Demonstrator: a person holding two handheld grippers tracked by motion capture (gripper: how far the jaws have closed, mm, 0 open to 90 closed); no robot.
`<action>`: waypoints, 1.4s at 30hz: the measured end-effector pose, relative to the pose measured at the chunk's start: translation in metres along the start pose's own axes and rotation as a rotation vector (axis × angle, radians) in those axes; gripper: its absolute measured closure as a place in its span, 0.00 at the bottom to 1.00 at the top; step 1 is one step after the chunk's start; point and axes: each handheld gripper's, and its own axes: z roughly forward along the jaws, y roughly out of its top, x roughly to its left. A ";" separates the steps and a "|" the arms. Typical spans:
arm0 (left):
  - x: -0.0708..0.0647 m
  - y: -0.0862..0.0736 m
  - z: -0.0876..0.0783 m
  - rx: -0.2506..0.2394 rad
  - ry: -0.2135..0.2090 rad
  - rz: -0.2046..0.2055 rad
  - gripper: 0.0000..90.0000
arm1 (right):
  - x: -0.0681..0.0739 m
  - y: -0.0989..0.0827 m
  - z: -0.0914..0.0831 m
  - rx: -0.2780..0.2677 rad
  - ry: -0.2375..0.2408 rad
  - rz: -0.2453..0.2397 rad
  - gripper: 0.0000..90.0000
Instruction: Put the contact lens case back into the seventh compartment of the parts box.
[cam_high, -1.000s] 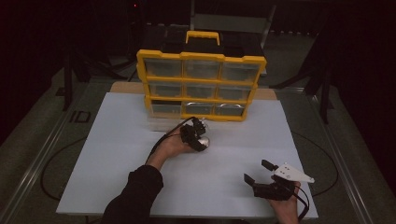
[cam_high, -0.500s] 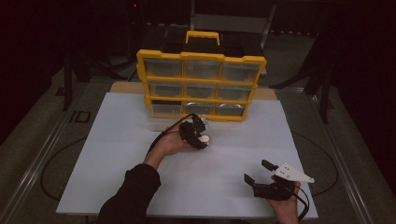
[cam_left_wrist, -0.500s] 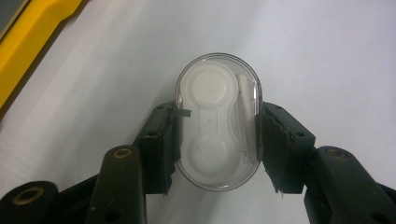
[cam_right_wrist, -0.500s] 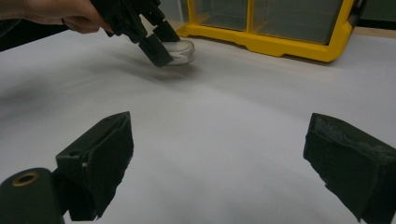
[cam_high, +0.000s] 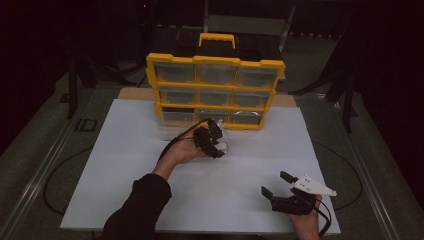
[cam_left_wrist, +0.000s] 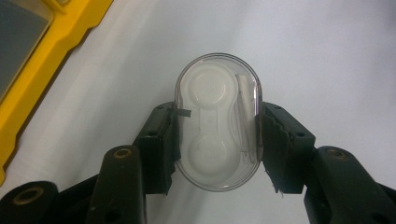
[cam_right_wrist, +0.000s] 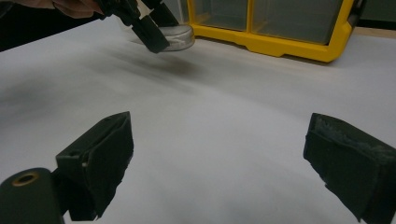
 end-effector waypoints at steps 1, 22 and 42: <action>0.000 0.000 0.000 0.000 0.000 0.000 0.56 | 0.000 0.000 0.000 0.000 0.000 0.000 0.09; 0.002 0.012 -0.029 -0.023 0.023 0.026 0.56 | 0.000 0.000 0.000 -0.003 0.001 0.003 0.09; 0.009 0.019 -0.056 -0.038 0.062 0.041 0.56 | -0.001 0.000 -0.001 -0.004 0.002 0.005 0.09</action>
